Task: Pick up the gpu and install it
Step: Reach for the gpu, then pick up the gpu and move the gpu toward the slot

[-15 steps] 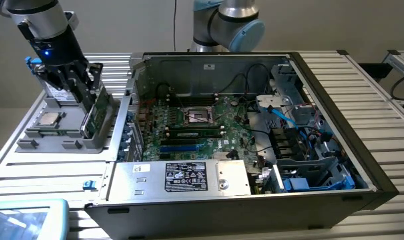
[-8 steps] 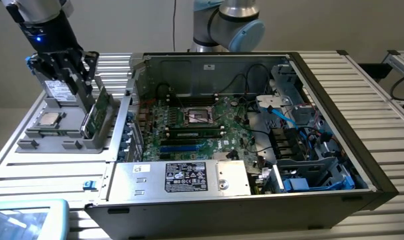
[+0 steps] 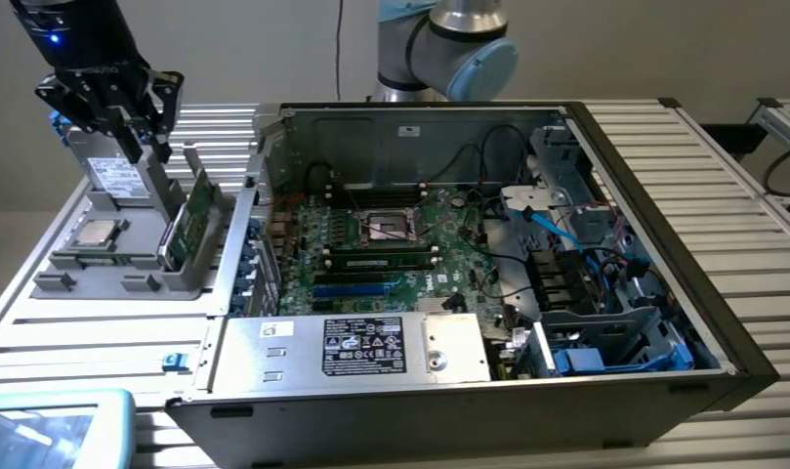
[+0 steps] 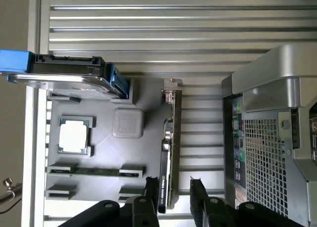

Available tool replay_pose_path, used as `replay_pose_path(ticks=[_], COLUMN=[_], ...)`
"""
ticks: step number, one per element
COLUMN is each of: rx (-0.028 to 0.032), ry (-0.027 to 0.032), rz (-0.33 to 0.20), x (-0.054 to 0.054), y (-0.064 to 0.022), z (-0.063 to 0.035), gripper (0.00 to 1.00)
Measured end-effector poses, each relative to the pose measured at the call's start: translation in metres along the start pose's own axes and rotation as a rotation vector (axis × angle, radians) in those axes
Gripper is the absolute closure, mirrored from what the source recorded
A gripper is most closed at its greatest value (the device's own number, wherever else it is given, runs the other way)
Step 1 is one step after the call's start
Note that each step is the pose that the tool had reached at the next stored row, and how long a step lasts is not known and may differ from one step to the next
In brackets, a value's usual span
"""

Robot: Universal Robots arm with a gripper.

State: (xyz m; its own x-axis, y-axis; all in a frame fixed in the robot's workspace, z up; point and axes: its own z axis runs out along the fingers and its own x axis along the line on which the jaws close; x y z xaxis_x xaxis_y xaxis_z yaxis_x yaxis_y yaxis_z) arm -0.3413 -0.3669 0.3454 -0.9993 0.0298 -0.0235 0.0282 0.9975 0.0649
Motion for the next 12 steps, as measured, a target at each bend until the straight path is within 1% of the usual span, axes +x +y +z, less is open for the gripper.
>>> replay_pose_path(ticks=[9, 12], rx=[0.0, 0.0], ry=[0.0, -0.0018], rz=[0.0, 0.0], x=[0.0, 0.0], y=[0.0004, 0.0006], z=[0.0, 0.0001], gripper=[0.6, 0.6])
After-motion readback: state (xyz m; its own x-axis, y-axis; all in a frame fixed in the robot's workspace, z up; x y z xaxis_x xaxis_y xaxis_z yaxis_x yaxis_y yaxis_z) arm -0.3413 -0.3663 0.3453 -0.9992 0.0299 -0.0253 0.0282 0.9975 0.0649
